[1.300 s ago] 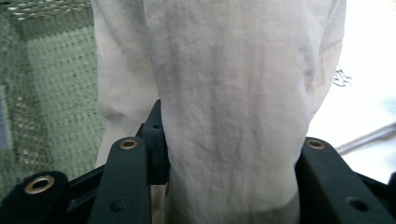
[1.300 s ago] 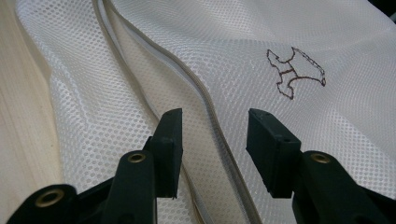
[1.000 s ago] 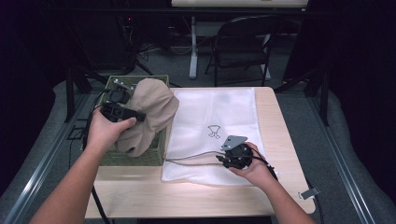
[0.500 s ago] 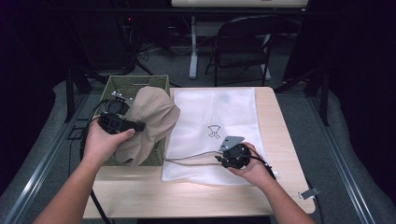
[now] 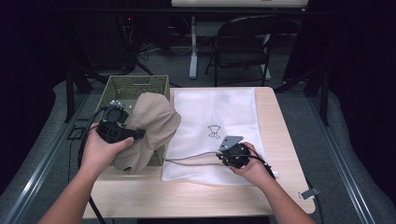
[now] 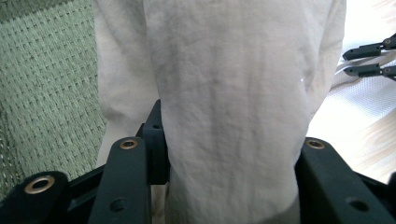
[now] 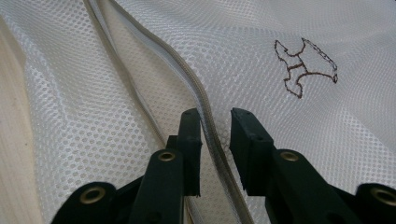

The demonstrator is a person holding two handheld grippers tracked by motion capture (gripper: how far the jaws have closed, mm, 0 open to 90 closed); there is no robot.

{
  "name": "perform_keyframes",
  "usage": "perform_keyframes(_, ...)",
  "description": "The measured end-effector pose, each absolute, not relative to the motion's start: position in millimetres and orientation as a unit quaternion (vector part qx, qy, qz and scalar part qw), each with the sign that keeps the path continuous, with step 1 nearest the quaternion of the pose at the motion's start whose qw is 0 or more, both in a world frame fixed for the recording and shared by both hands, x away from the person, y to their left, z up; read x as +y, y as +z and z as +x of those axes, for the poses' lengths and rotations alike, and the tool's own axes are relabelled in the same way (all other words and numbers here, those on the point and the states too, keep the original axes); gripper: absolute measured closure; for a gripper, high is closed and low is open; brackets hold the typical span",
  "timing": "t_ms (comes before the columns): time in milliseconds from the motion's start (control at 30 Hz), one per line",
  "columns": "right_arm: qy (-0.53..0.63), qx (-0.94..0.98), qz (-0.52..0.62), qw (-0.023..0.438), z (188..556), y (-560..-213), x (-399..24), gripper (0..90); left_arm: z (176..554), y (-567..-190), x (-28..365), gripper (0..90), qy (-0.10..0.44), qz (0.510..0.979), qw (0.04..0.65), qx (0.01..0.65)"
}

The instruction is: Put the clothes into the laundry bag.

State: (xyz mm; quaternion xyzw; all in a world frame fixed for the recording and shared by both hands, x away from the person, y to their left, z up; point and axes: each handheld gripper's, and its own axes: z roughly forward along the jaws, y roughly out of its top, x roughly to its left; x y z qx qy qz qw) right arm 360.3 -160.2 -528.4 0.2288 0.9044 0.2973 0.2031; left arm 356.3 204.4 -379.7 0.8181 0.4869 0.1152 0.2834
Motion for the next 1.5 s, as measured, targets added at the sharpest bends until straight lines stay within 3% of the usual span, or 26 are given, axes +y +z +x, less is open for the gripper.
perform_keyframes(300, 0.298, 0.905, 0.227, 0.202, 360, -528, -160, 85.8, 347, -383, 204, 56.1, 0.112, 0.821, 0.283, 0.483)
perform_keyframes(1500, 0.314, 0.896, 0.220, 0.226, 366, -504, -165, 87.6, 325, -399, 175, 56.2, 0.097, 0.844, 0.290, 0.440)
